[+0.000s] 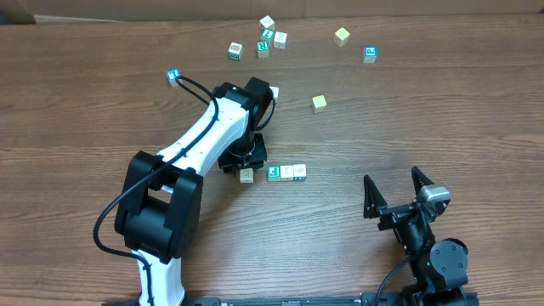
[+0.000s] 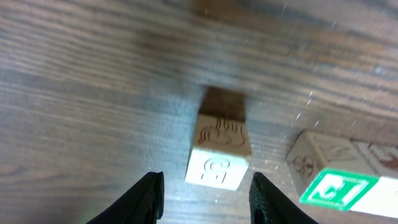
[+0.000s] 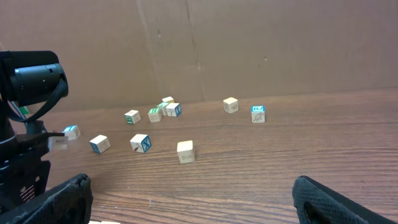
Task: Form a horizontal line
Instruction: 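Lower the '5' block left of the row and open the left gripper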
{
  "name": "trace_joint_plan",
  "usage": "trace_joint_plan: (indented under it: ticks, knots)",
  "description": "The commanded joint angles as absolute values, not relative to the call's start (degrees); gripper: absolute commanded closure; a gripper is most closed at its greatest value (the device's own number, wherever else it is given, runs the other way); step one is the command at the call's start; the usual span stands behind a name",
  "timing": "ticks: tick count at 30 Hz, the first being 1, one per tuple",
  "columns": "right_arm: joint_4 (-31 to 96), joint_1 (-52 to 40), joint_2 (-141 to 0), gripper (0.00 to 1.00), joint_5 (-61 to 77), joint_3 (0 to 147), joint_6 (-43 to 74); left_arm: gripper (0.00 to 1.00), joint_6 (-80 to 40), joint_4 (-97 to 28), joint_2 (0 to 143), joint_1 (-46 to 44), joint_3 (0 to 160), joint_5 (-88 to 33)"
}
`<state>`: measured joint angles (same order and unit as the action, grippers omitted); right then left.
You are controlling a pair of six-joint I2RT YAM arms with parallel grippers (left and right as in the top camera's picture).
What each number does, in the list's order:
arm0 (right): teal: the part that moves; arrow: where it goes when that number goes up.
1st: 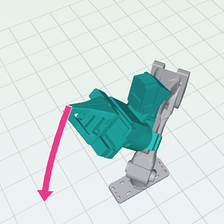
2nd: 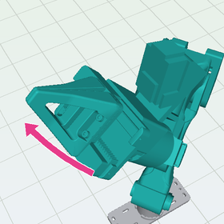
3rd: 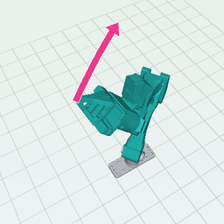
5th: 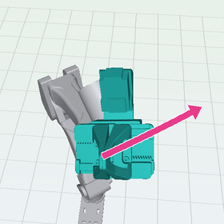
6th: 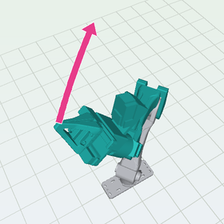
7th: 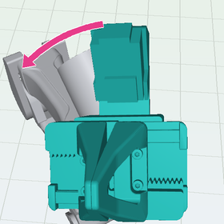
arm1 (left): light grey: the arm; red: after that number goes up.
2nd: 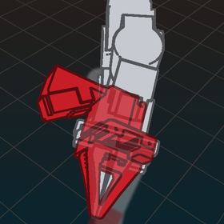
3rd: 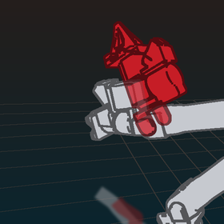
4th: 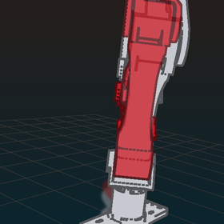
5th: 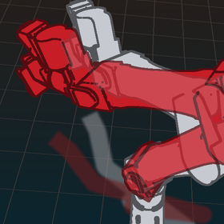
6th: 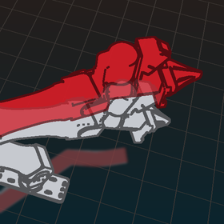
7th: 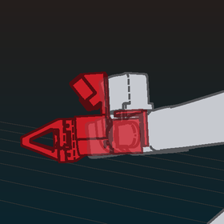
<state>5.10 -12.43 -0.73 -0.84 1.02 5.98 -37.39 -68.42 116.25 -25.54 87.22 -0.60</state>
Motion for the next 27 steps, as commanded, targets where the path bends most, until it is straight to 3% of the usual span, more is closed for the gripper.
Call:
trace_joint_plan:
  ticks: [1, 27]
  knots:
    - [4.7, -12.7, -0.2, 0.0, -1.0, 0.5, 5.7, 0.59, -37.7, -66.4, 114.4, -26.1, 86.4, 2.1]
    - [4.7, -12.7, -0.2, 0.0, -1.0, 0.5, 5.7, 0.61, -37.7, -65.9, 114.4, -21.0, 86.4, 7.8]
